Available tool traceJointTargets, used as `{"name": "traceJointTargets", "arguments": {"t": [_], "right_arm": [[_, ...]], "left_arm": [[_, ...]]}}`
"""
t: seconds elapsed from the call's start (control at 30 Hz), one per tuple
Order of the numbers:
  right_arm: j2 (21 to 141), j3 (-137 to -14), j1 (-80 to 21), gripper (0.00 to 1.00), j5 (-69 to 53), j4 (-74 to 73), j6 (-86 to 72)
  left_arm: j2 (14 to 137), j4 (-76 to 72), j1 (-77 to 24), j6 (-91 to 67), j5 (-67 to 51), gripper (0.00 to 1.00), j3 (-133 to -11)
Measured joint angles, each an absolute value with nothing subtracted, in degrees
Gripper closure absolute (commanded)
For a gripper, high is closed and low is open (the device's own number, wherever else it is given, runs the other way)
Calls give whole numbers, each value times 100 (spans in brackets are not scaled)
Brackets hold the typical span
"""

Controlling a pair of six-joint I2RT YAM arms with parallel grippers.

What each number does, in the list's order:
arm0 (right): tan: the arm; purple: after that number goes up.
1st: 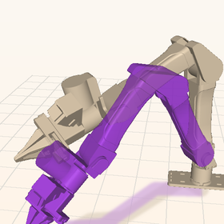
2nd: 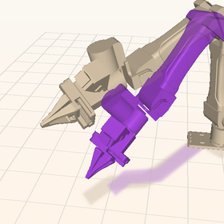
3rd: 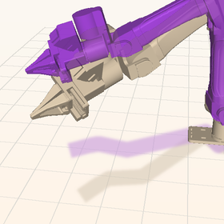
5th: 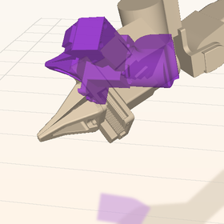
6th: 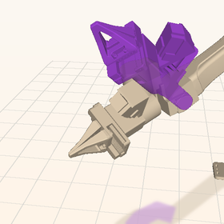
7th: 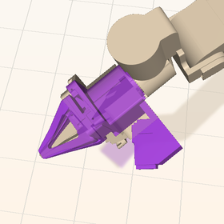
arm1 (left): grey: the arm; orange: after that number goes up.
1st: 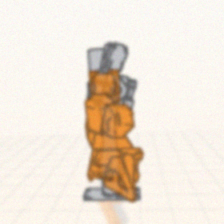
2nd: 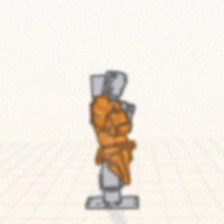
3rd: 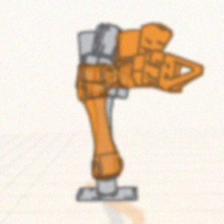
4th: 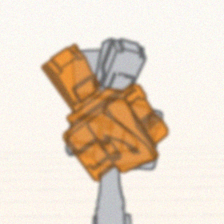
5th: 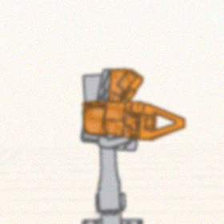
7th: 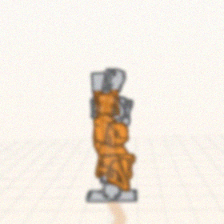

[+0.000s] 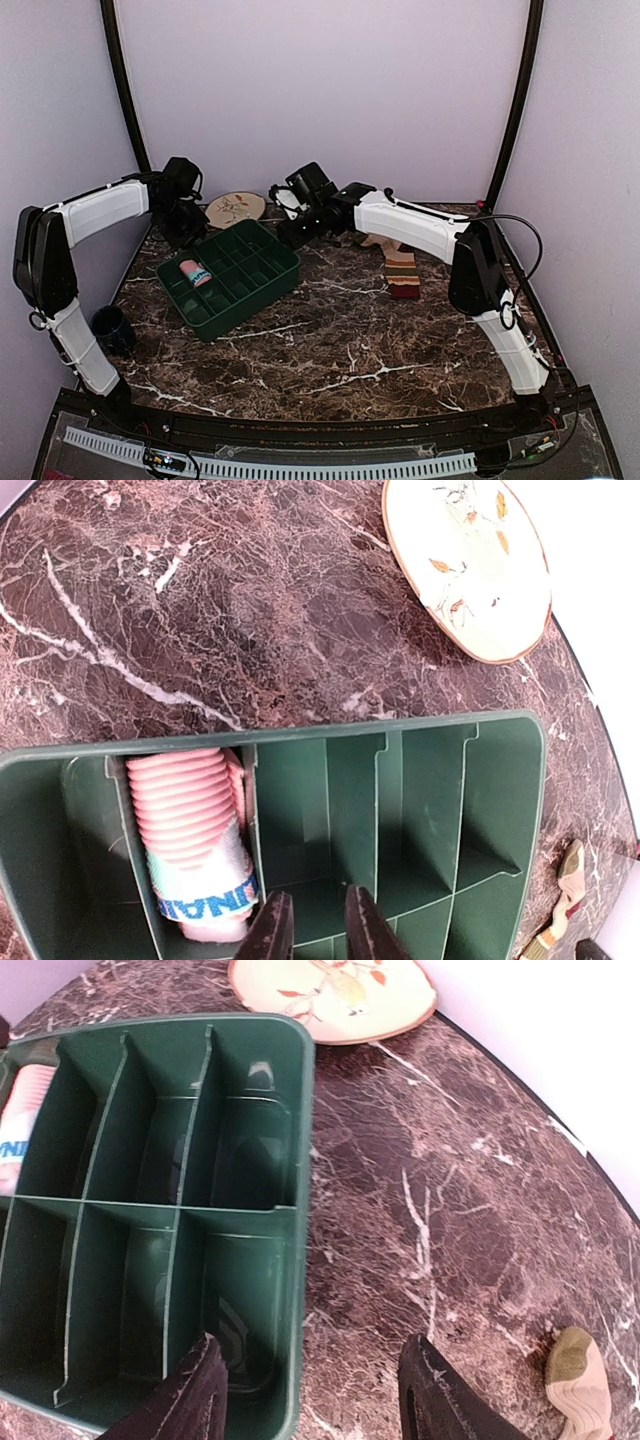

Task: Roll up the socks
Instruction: Adjust the sock in the storage box, then move the sock to the center of the board.

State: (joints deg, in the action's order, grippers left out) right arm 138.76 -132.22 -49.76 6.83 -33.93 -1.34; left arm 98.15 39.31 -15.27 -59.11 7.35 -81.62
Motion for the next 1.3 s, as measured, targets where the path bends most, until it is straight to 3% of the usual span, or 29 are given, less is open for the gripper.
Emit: {"name": "traceJointTargets", "arguments": {"t": [0.23,0.73,1.03,1.3], "right_arm": [[13620,-12776,-4751,34,1190,-3402,-252],[11830,-10160,-3557,27,2080,-3778,-617],[11622,-8858,-3524,26,2128,-3920,-884],[11572,-8499,-3238,29,2016,-3999,-1048]], "left_arm": [[9435,3518,-1691,-5505,561,77,-7640],[7990,2163,-2965,-3555,-64,69,-5878],[8547,2080,-4171,-2401,106,68,-6139],[9362,2080,-4604,-1785,108,68,-6484]]}}
